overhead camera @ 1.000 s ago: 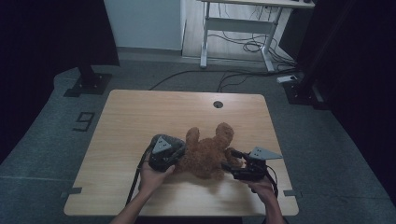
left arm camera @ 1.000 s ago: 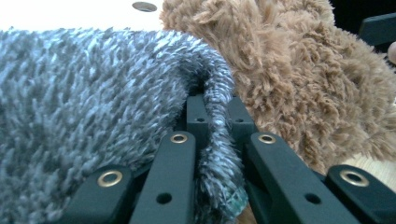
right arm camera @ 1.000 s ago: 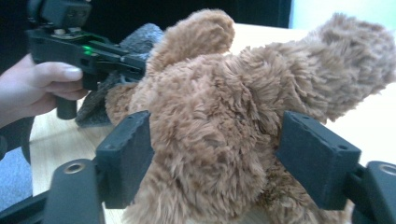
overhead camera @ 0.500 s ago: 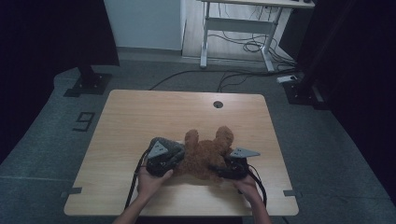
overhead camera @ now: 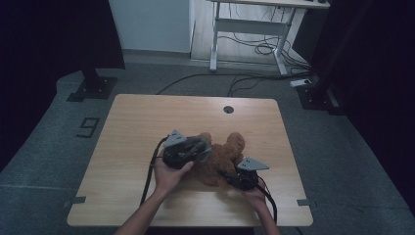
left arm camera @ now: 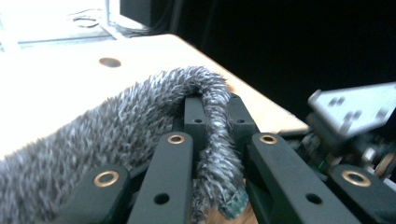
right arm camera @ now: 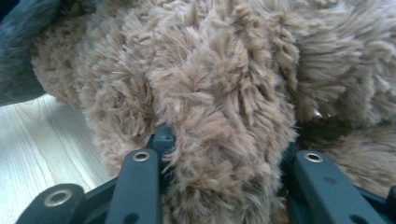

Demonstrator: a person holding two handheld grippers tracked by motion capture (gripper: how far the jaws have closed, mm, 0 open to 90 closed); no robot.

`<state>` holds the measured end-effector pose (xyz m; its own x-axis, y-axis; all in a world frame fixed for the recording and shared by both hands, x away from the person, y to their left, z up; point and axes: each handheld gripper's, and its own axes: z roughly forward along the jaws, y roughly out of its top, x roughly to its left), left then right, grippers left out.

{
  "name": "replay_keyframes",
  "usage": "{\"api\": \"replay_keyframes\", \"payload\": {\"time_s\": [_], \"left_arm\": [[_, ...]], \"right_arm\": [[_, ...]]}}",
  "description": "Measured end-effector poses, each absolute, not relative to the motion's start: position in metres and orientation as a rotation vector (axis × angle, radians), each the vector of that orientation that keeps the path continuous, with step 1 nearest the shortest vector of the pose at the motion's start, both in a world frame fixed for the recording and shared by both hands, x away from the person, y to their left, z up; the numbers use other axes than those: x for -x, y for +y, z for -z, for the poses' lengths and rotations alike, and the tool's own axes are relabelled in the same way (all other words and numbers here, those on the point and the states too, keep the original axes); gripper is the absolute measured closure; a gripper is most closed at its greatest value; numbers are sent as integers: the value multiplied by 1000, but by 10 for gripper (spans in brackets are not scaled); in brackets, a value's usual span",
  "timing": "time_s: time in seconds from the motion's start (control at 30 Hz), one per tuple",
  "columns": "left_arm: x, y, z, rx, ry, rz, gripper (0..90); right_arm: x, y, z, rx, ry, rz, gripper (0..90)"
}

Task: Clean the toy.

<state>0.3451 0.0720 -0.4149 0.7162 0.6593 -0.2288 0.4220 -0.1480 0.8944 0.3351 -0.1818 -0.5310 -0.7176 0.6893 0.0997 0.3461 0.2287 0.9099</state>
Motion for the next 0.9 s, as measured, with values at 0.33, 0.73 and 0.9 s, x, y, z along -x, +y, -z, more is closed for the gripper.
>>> {"api": "replay_keyframes", "payload": {"time_s": [0.33, 0.73, 0.9], "left_arm": [[-380, -22, 429, -1955, 851, -239, 818], [-380, -12, 449, -2015, 893, -282, 815], [-379, 16, 447, -2032, 947, -388, 815]], "right_arm": [[-331, -181, 533, -946, 2162, -1478, 594], [-328, -181, 535, -951, 2155, -1468, 594], [-329, -182, 536, -967, 2145, -1475, 592]]}}
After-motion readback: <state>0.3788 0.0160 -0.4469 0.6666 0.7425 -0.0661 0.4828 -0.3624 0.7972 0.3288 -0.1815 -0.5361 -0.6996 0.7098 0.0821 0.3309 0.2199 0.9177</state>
